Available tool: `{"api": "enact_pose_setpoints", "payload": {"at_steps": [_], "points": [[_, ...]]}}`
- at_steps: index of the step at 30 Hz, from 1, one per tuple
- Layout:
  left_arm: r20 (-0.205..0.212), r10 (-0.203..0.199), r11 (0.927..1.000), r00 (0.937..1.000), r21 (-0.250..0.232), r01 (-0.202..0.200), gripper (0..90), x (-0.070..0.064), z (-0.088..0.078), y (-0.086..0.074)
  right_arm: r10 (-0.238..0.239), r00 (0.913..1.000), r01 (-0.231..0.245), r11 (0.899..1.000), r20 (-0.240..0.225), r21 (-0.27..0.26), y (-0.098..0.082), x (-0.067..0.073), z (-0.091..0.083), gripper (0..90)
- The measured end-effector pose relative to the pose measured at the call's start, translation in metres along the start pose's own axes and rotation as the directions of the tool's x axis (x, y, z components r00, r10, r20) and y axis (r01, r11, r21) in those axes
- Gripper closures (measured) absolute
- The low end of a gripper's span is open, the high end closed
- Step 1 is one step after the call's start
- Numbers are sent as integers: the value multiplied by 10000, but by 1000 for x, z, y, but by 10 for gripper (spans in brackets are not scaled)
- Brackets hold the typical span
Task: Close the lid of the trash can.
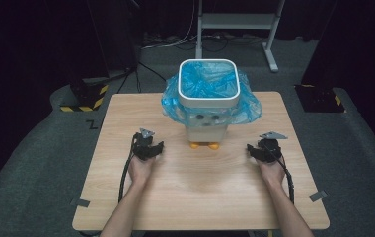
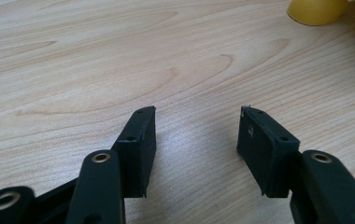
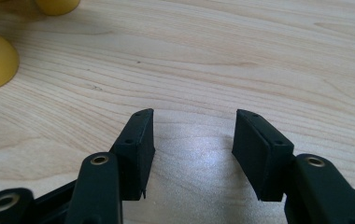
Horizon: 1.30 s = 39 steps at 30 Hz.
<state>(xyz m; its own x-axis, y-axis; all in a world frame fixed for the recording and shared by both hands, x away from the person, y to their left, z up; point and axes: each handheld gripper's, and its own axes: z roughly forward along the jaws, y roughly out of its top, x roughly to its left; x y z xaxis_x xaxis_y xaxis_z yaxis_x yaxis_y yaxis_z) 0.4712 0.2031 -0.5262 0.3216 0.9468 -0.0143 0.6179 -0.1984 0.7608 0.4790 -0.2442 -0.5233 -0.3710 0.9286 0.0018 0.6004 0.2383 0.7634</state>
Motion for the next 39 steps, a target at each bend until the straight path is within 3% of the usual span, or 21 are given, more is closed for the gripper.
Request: {"api": "enact_pose_setpoints", "payload": {"at_steps": [5, 15, 39], "points": [[-51, 85, 10000, 10000, 38, -85, 447, -1, 0, 0, -204, 9998, 203, 9997, 48, 111, 1, 3, 2, 436], [-83, 100, 9999, 9999, 103, -99, 382, -1, 1, 0, -92, 9998, 88, 9998, 181, 174, 1, 2, 2, 364], [-96, 173, 9997, 9998, 192, -171, 335, -1, 1, 1, -62, 9995, 57, 9998, 297, 172, 1, 3, 2, 346]]}}
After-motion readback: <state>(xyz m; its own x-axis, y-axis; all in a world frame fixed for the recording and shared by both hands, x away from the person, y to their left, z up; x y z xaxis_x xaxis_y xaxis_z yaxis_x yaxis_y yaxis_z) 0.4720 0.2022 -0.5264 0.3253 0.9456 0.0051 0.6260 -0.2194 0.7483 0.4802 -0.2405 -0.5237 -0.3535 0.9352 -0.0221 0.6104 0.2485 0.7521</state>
